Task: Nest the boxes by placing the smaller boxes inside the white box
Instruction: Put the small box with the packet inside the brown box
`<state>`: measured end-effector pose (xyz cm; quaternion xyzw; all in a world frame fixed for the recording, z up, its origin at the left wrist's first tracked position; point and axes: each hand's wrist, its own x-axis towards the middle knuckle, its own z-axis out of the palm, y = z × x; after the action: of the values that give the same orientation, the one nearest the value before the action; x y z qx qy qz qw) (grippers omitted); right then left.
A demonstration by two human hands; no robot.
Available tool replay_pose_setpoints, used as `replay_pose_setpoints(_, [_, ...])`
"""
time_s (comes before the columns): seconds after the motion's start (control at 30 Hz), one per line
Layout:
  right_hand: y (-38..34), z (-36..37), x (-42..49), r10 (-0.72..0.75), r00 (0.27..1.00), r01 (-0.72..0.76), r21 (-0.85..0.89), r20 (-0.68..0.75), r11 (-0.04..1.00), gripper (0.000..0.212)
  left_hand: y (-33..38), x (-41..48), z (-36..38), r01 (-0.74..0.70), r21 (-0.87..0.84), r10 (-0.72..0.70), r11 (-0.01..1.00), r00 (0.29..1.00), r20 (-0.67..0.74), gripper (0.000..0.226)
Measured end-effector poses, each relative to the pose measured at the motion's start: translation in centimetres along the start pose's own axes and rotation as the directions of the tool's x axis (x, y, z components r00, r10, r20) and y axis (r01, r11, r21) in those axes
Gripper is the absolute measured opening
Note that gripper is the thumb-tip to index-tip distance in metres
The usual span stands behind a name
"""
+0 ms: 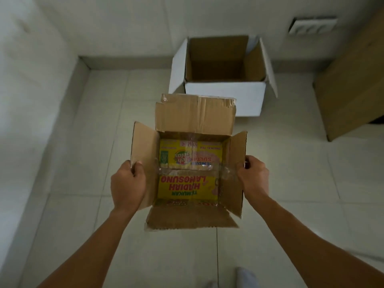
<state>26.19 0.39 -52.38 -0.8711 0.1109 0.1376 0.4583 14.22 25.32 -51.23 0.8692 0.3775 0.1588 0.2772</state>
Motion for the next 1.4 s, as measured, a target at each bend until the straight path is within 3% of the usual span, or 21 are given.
replay_pose_setpoints(0.3, [-11.1,-7.5,6.7,-0.123,0.984,0.127,0.020,-0.131,0.992,0.017,12.9,9.0,-2.8,-0.022,-0.123,0.019,0.992,0.999,-0.026,0.042])
replay_pose_setpoints(0.6, [-17.8,-10.9,22.5,-0.208,0.952,0.222,0.035,-0.224,0.975,0.020,22.2,19.7,4.9,-0.006,-0.207,-0.014,0.978,0.995,-0.096,0.043])
replay_pose_setpoints(0.77, [-21.2,-10.8,30.7,-0.250,0.948,0.265,0.051,-0.197,0.963,0.015,25.9,25.6,9.8,-0.016,-0.257,-0.019,0.966,0.991,-0.131,0.040])
replay_pose_setpoints(1.07, [-22.6,-7.9,41.8,-0.278,0.945,0.285,0.017,-0.172,0.958,0.019,27.8,33.9,17.7,-0.017,-0.279,-0.017,0.960,0.993,-0.117,0.045])
replay_pose_setpoints(1.4, [-19.5,-1.9,49.6,-0.185,0.976,0.180,-0.053,-0.113,0.982,0.023,24.9,39.0,25.8,0.055,-0.190,-0.058,0.980,0.998,-0.013,0.049])
